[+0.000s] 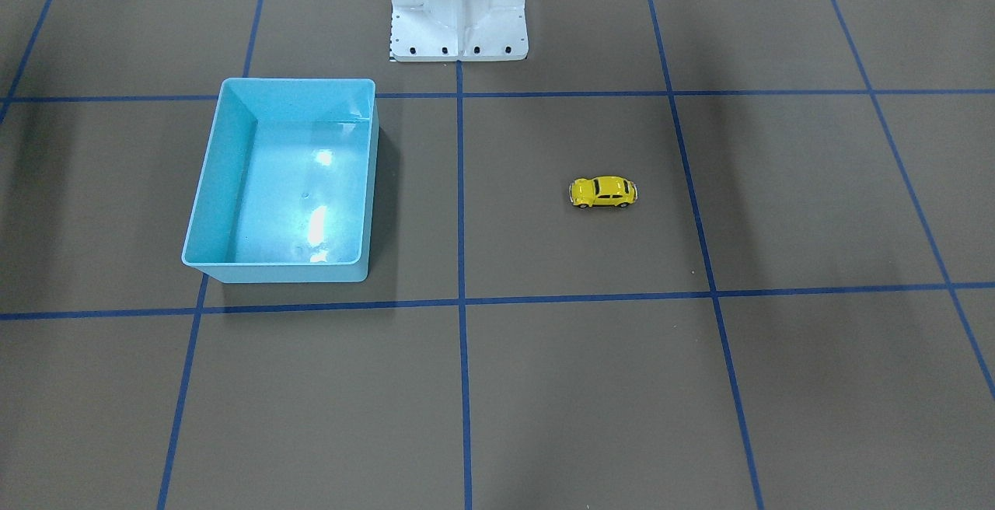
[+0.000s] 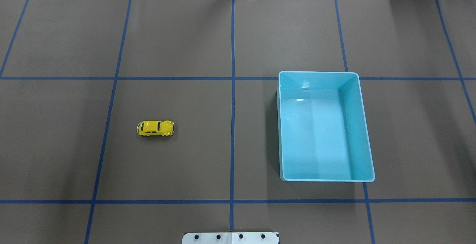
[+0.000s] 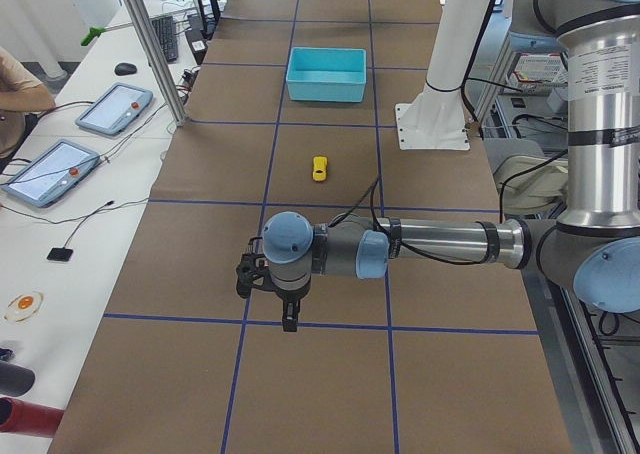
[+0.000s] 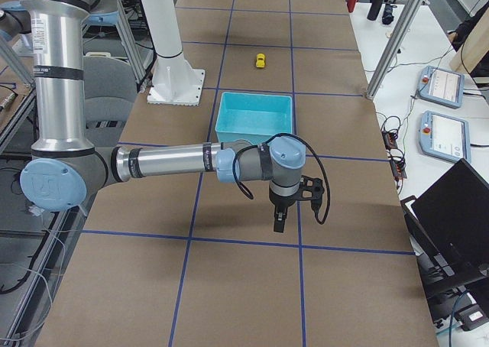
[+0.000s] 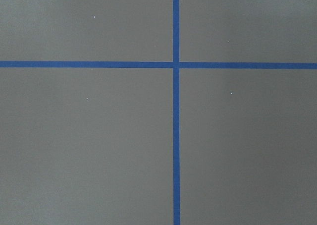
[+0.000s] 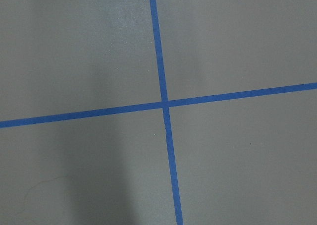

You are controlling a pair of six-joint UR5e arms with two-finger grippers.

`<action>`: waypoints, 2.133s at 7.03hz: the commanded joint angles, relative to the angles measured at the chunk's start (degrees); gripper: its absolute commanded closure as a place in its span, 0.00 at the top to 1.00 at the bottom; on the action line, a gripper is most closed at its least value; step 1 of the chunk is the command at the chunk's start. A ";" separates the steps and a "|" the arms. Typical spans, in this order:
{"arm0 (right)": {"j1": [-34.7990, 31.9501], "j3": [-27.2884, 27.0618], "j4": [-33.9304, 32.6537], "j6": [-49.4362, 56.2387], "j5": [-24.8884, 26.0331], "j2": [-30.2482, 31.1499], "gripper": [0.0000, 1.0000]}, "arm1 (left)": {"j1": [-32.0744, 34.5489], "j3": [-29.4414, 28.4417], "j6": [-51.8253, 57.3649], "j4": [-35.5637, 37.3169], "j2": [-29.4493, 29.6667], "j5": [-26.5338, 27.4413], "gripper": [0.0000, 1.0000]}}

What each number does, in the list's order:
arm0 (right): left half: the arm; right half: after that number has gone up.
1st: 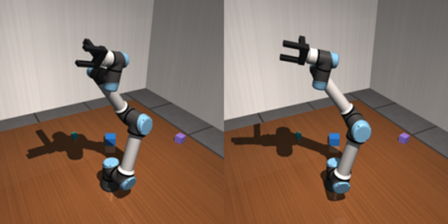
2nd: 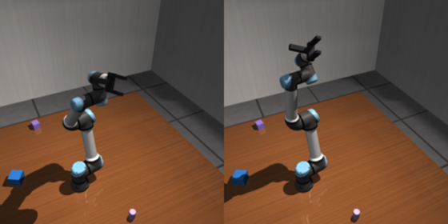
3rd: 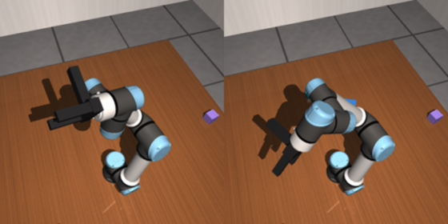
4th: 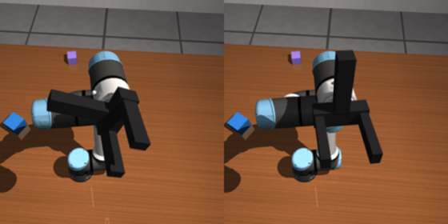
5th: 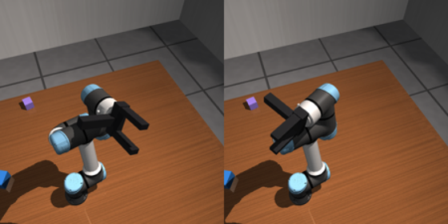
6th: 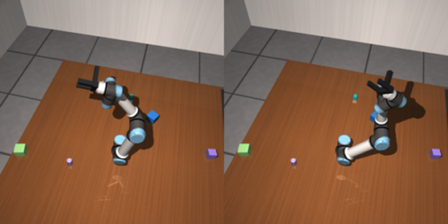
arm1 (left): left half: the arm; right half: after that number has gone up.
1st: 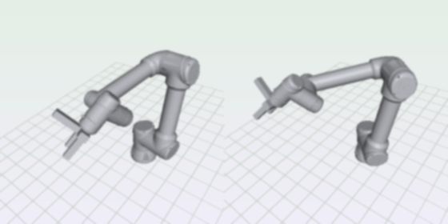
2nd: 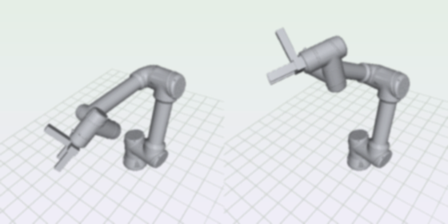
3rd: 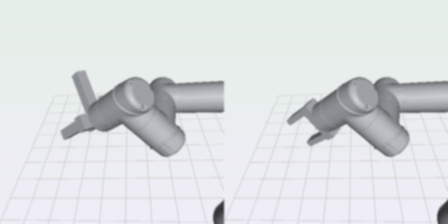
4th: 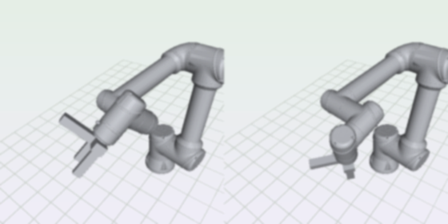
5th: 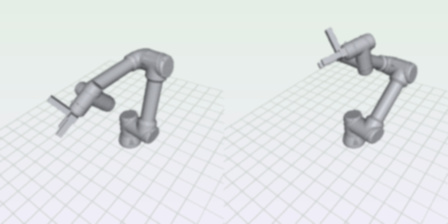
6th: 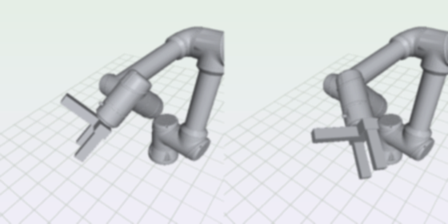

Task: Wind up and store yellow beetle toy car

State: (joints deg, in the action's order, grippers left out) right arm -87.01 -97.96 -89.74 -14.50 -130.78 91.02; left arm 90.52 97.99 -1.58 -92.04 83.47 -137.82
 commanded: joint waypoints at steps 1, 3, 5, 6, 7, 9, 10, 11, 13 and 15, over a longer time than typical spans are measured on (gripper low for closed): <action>0.00 -0.04 0.00 0.00 0.00 0.04 1.00 | -3.75 0.45 0.09 -0.33 0.55 0.18 1.00; 0.00 -0.04 0.00 0.00 -0.09 0.04 1.00 | -6.22 1.59 -0.09 -0.24 2.57 0.18 1.00; 0.00 -0.04 0.00 0.00 -0.09 0.04 1.00 | -9.46 4.74 -0.17 -0.07 2.66 0.18 1.00; 0.00 0.05 0.00 0.00 -0.09 0.04 1.00 | -11.83 5.11 -0.26 -0.07 3.19 0.18 1.00; 0.00 -0.04 0.00 0.00 -0.09 0.04 1.00 | -13.68 6.24 -0.26 -0.07 3.54 0.27 1.00; 0.00 -0.04 0.00 0.00 -0.09 0.04 1.00 | -19.29 10.88 -0.44 0.19 4.33 0.79 1.00; 0.00 0.05 0.00 0.00 -0.09 0.04 1.00 | -24.29 12.13 -0.44 1.76 7.38 4.01 1.00; 0.00 0.14 0.00 0.00 -0.09 0.04 1.00 | -28.34 12.05 -0.44 7.26 12.37 4.74 1.00; 0.00 0.22 0.09 0.00 -0.09 -0.05 1.00 | -38.02 10.38 -0.44 17.20 22.07 9.55 1.00; 0.00 0.14 0.00 0.00 -0.09 -0.05 1.00 | -42.75 10.64 0.18 24.07 29.88 23.13 1.00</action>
State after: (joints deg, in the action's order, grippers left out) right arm -87.01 -97.74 -89.68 -14.50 -130.87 90.97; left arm 51.75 108.21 -1.64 -72.23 108.80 -122.49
